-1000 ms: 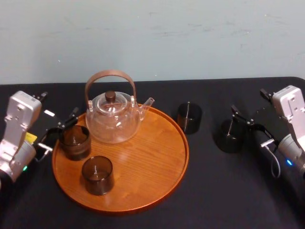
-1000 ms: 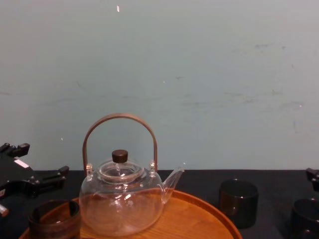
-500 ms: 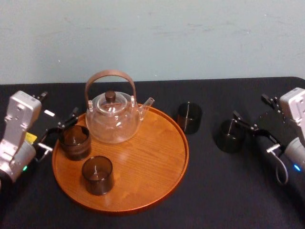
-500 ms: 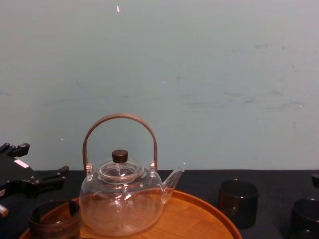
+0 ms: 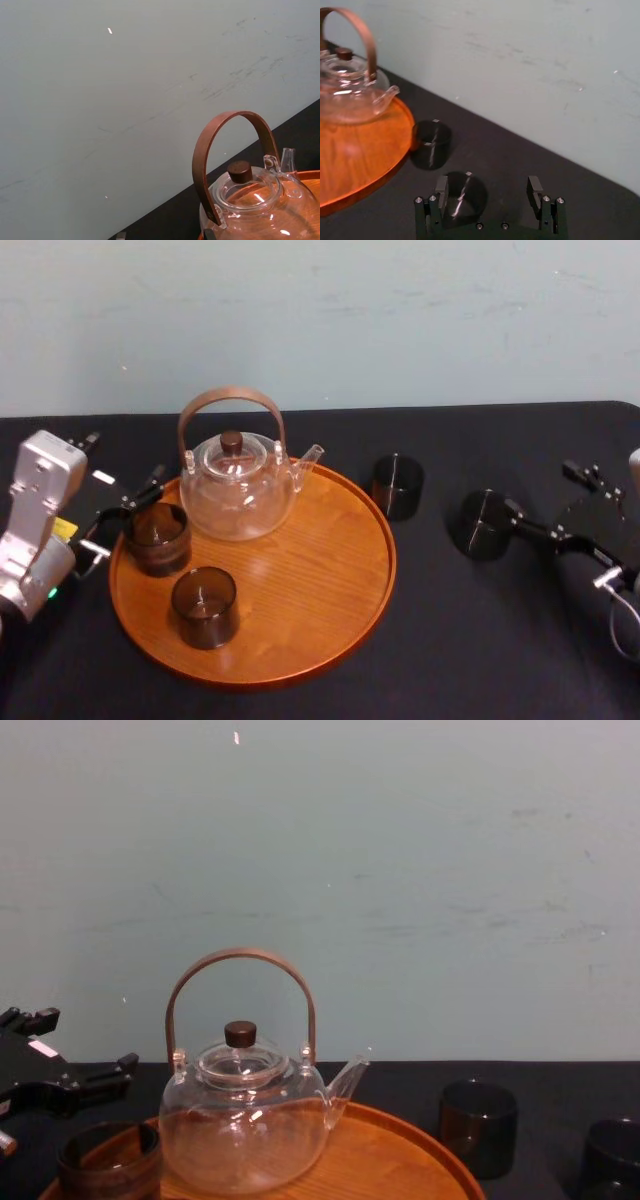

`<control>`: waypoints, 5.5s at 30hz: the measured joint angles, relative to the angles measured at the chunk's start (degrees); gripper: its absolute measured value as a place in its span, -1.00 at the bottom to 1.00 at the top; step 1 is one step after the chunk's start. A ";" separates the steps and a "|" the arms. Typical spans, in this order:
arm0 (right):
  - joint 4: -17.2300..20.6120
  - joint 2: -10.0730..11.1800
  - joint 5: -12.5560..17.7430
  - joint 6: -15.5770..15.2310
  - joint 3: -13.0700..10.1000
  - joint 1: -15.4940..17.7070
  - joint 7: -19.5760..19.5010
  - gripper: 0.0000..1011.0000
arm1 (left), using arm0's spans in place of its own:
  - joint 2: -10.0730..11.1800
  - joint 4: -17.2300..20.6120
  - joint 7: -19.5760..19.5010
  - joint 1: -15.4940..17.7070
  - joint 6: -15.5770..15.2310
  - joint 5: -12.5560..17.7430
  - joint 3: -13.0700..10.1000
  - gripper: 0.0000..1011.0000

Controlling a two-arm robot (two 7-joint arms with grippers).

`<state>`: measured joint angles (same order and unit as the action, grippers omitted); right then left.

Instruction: Pick up the glass from the table and place it on the tray.

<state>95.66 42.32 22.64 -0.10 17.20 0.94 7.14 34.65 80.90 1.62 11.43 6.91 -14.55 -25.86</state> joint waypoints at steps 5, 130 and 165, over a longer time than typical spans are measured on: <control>2.66 1.43 0.95 -2.92 -1.23 2.45 1.34 0.98 | 0.00 0.00 0.00 0.00 0.00 0.00 0.00 0.98; -10.40 -12.56 -8.43 -18.22 -1.66 -11.00 13.70 0.80 | 0.00 0.00 0.00 0.00 0.00 0.00 0.00 0.98; 0.48 -9.64 -7.56 -17.86 7.13 -13.78 21.99 0.80 | 0.00 0.00 0.00 0.00 0.00 0.00 0.00 0.98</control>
<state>96.14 32.68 15.09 -17.97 24.34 -12.84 29.14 34.64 80.90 1.62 11.43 6.91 -14.55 -25.86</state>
